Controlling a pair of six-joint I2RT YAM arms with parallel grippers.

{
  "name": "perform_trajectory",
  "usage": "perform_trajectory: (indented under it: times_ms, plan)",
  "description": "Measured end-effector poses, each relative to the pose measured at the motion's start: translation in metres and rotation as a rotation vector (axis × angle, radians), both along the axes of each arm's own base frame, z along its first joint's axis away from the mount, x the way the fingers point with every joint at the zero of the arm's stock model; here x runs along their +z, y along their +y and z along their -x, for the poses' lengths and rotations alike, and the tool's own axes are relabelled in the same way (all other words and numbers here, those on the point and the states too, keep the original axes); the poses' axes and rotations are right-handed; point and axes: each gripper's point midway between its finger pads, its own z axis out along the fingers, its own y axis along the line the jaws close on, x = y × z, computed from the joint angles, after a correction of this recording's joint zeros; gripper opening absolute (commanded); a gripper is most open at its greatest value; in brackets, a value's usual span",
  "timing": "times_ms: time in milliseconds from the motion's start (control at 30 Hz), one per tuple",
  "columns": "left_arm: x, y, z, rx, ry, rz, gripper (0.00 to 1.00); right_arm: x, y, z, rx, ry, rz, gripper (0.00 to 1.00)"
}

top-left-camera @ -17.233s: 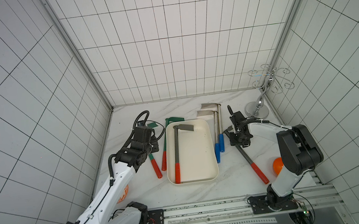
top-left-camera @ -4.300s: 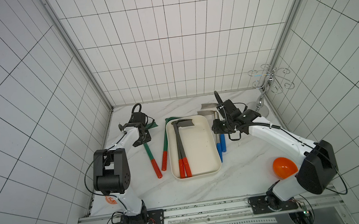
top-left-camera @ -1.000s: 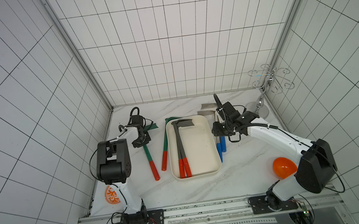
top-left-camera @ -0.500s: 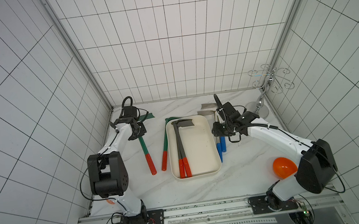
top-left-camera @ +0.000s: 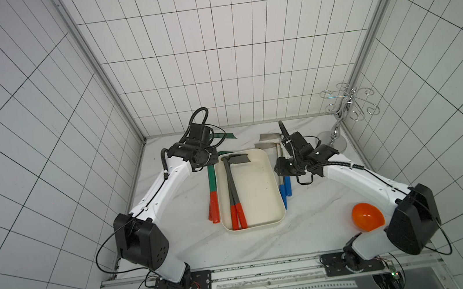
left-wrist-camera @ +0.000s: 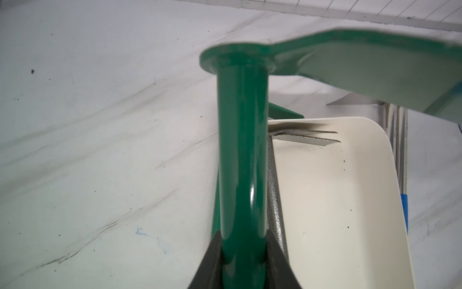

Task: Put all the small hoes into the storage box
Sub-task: Pick up the hoe from the center of the board, then place the hoe in the storage box.

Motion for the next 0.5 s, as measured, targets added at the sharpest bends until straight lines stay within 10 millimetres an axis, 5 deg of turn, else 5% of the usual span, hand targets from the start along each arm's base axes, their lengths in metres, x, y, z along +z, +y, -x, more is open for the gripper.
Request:
perform_trajectory:
  times_ms: [500]
  plan:
    - [-0.051,-0.068,0.003,0.017,0.122,-0.022,0.0,-0.003,-0.003,0.004,-0.002,0.004,0.005,0.46]
